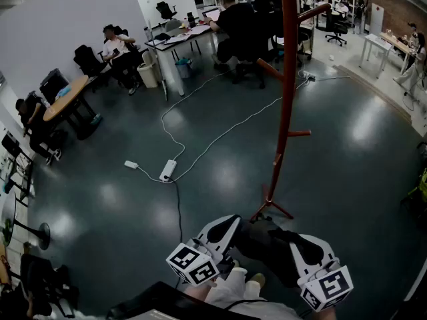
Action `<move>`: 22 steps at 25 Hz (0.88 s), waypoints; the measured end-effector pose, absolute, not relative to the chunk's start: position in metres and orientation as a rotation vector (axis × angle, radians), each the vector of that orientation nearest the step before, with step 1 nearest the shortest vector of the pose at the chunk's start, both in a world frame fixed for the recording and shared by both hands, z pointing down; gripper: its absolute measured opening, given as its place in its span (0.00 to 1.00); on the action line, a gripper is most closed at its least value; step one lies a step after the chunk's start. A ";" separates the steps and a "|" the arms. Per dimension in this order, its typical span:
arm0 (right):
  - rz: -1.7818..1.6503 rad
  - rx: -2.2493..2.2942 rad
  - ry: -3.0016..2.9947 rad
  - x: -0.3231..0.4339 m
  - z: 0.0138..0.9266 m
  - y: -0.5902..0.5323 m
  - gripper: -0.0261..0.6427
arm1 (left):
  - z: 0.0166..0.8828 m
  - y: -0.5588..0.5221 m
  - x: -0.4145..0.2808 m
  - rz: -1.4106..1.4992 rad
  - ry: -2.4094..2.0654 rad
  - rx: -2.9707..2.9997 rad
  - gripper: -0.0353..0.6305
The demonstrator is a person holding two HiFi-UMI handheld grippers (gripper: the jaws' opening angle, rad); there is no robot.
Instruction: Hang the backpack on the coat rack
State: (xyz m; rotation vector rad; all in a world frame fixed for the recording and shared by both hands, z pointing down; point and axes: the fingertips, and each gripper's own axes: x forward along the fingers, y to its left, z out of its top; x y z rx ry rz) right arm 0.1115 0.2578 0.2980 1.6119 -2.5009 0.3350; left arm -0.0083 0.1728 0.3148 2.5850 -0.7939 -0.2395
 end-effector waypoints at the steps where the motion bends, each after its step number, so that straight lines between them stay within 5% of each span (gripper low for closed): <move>1: 0.335 1.616 -2.496 0.112 0.297 0.250 0.10 | 0.314 0.166 -0.006 -0.242 -0.783 2.579 0.07; 22: 0.474 1.603 -2.390 0.098 0.327 0.118 0.10 | 0.328 -0.002 0.011 -0.308 -0.653 2.571 0.07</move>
